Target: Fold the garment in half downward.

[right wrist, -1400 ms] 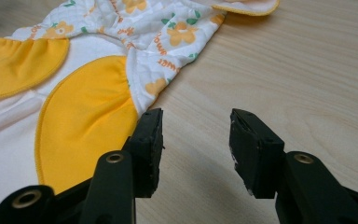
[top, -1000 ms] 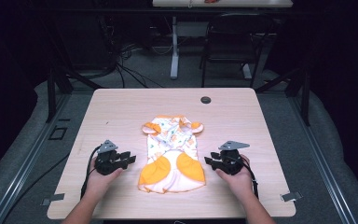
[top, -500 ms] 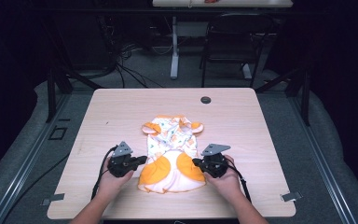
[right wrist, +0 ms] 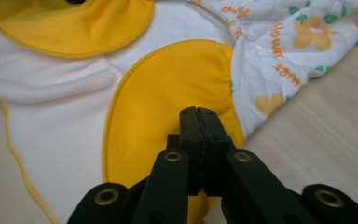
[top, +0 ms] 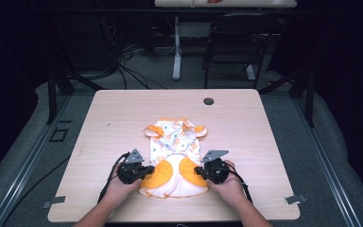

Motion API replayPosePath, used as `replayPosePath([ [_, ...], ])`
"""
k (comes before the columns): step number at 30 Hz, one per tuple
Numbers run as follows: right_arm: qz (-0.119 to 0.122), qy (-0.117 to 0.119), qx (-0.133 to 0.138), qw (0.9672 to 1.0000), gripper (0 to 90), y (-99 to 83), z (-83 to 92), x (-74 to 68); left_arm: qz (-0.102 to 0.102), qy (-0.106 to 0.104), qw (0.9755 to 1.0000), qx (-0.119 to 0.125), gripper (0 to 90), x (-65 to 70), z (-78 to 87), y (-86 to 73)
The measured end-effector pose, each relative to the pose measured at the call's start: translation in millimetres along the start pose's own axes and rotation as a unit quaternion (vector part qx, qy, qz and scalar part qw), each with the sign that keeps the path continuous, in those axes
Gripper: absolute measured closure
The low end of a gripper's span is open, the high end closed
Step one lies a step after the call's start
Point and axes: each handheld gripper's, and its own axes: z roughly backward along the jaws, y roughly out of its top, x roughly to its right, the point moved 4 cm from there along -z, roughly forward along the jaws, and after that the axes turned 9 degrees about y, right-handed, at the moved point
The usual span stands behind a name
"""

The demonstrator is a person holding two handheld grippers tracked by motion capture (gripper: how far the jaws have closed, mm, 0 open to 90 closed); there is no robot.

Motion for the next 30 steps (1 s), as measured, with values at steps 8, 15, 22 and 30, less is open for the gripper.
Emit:
replayPosePath([
  [8,0.024,0.032,-0.035,0.9986,89.6,-4.1,4.6,-14.6,-0.007,-0.016,0.9998,-0.013,89.6,8.9,10.2,-7.8],
  [15,0.016,0.053,-0.022,0.9982,87.5,0.4,14.0,-15.7,0.010,-0.043,0.9990,-0.008,88.7,11.8,15.5,-6.7],
  [22,0.010,0.023,0.004,0.9997,89.4,28.3,23.4,8.0,0.023,-0.018,0.9996,0.006,88.8,-16.4,8.6,21.0],
  [30,-0.007,0.004,0.008,0.9999,89.7,65.5,20.5,42.1,0.026,-0.005,0.9993,0.027,89.4,-44.3,2.3,69.9],
])
